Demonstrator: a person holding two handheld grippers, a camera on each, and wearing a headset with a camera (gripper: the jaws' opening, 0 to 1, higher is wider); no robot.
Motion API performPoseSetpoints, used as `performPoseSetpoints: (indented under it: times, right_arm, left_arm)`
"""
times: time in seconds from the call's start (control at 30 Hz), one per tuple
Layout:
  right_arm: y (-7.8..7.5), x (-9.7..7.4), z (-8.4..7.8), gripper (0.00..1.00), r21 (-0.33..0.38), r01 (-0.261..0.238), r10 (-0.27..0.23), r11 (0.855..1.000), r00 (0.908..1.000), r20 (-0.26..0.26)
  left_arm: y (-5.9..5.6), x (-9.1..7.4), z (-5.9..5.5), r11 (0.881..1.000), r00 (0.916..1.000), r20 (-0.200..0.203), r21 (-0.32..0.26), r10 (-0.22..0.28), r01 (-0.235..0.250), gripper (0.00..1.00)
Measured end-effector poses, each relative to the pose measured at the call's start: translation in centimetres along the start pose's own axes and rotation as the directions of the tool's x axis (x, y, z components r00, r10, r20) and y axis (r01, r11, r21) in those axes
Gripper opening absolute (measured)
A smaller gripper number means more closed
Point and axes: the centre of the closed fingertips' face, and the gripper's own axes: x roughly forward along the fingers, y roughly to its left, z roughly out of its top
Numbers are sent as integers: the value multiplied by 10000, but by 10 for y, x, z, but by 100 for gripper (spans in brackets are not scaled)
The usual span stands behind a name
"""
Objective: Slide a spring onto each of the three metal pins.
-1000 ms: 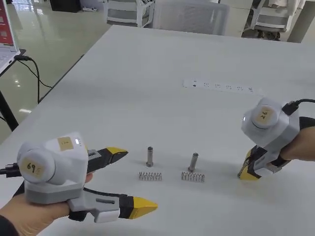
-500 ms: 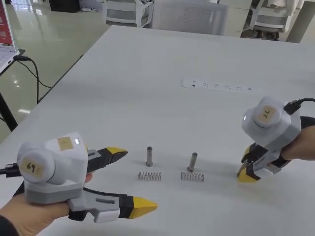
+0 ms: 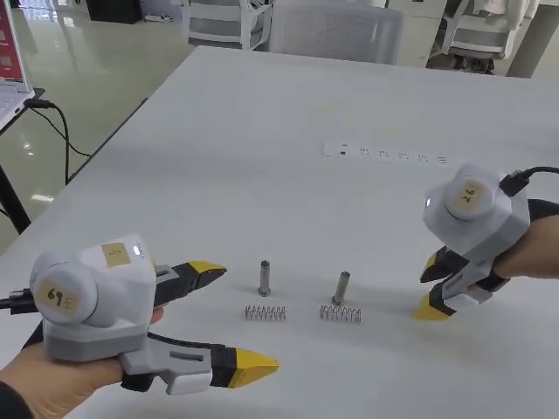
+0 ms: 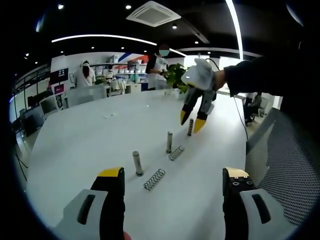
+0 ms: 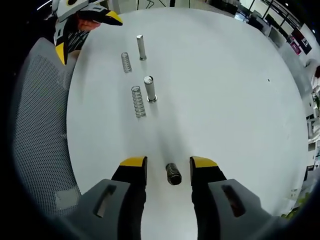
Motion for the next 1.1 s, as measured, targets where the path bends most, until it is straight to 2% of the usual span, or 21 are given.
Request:
performPoseSetpoints:
  times: [0.47,1.1]
  right_arm:
    - [10,-1,26,36,-524,-99,113,9986,9996,270]
    - [25,19,52,32,-1124,-505,551,9924,9978,378]
  left_arm:
    - [-1,-1,1,10000,10000,34,24,8,-8,79]
    - [-1,-3,0,10000,10000,39,8,38,-38,78]
